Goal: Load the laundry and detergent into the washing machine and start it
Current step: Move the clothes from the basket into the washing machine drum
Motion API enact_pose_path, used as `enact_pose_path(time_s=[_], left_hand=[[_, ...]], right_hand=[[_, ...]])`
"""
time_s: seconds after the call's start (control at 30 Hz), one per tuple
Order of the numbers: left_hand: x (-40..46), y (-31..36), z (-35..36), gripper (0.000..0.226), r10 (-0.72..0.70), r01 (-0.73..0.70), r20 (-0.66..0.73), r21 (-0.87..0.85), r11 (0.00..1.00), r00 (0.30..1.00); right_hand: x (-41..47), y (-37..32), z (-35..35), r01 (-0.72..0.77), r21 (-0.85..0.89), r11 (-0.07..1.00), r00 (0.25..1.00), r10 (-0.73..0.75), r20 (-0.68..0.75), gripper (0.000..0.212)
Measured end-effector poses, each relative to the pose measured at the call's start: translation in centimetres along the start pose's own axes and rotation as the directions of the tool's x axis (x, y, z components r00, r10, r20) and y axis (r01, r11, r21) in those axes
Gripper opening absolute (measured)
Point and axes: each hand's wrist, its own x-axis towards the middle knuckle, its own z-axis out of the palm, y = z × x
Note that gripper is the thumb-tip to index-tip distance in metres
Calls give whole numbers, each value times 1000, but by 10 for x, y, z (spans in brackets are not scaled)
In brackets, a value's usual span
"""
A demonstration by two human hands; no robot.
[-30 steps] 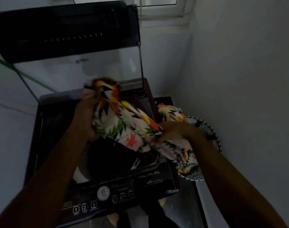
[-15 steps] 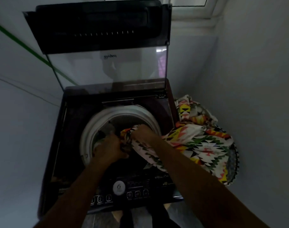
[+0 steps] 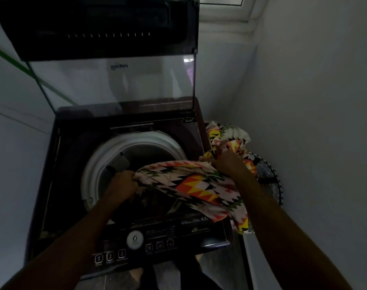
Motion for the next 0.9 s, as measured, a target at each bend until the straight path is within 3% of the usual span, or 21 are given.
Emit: enact_pose_path(time_s=[0.13, 0.2, 0.3, 0.33, 0.5, 0.6, 0.67, 0.77, 0.83, 0.9], left_hand=[[11, 9, 7, 23, -120, 118, -11, -127, 985, 993], [14, 10, 8, 22, -109, 106, -4, -200, 974, 994], [4, 19, 10, 11, -31, 31, 5, -376, 926, 1000], [1, 24, 10, 11, 3, 4, 17, -426, 904, 1000], [-14, 58, 14, 21, 62, 15, 106, -609, 793, 992], [-18, 70, 14, 57, 118, 140, 262, -784, 604, 958], [-17, 73, 12, 83, 229, 168, 337, -823, 542, 913], [-17, 82, 22, 110, 388, -28, 267, -793, 609, 882], [-19, 85, 29, 114, 365, -118, 191, -728, 676, 911], [-21, 80, 31, 97, 323, -114, 154, -728, 676, 934]], right_hand=[[-6, -12, 20, 7, 154, 988, 995, 9, -99, 87], [-3, -15, 26, -13, 131, 991, 992, 29, -123, 66], [-2, -22, 21, 34, 57, 998, 982, -23, -190, 15], [-4, -24, 18, 67, 46, 997, 977, -56, -204, 12], [-3, -45, 5, 225, 88, 970, 952, -200, -231, 23], [-2, -64, 2, 205, 318, 926, 970, -149, -192, 30], [-9, -81, 4, 187, 451, 873, 977, -118, -176, 30], [-7, -98, 21, 218, 525, 823, 976, -198, -95, 24], [-13, -110, 26, 70, 674, 736, 993, -116, 24, 27], [-15, -115, 31, -12, 740, 673, 989, -100, 107, 39]])
